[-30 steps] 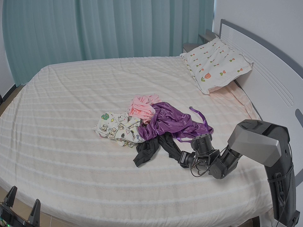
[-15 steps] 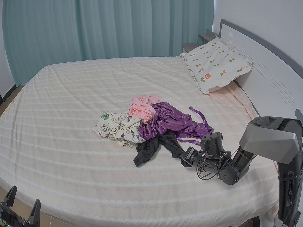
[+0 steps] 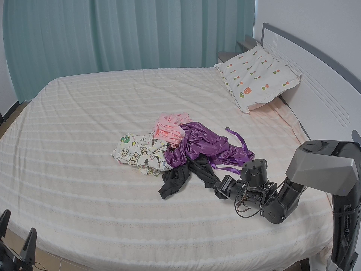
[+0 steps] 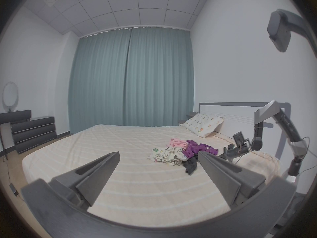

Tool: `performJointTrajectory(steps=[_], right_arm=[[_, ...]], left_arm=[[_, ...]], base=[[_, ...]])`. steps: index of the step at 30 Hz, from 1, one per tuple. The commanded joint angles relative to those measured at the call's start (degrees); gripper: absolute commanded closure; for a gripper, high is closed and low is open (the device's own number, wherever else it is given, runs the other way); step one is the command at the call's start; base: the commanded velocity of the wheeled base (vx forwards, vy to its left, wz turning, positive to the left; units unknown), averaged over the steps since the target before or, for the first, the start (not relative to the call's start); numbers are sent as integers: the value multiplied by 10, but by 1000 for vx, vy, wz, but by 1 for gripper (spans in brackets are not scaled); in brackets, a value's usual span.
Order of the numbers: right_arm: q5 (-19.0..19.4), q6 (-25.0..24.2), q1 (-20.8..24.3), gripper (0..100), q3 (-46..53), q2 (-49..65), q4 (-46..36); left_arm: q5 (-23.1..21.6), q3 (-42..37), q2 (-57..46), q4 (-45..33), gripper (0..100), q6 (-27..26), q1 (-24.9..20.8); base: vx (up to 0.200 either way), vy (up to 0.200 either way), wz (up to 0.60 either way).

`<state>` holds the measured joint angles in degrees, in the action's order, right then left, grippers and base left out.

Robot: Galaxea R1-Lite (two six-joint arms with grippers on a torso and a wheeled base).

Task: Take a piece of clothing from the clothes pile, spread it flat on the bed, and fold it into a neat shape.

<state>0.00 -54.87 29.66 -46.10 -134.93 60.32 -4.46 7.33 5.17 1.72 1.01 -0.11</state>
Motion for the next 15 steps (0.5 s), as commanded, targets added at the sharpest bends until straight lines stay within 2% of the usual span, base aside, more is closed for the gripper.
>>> performJointTrajectory(steps=[1, 3, 4, 5, 7, 12, 15], right_arm=[[0, -1, 3, 100, 4, 3, 3], [0, -1, 2, 100, 5, 3, 3], [-1, -2, 3, 100, 7, 5, 3], [-1, -2, 3, 100, 7, 5, 3], [-1, -3, 2, 100, 10, 5, 4], [-1, -3, 3, 100, 11, 5, 4], [-2, -3, 3, 100, 11, 5, 4]], left_arm=[[-71, 47, 178, 8, 0, 0, -2], [-78, 45, 201, 8, 0, -2, -3], [-95, 42, 253, 8, 0, -3, -10], [-97, 43, 261, 8, 0, -3, -11], [-101, 47, 353, 23, 0, 4, -33], [-103, 44, 519, 128, 0, 33, -61], [-103, 47, 590, 181, 0, 72, -82]], base=[[0, 0, 0], [0, 0, 0], [0, 0, 0], [0, 0, 0], [0, 0, 0], [0, 0, 0], [0, 0, 0]])
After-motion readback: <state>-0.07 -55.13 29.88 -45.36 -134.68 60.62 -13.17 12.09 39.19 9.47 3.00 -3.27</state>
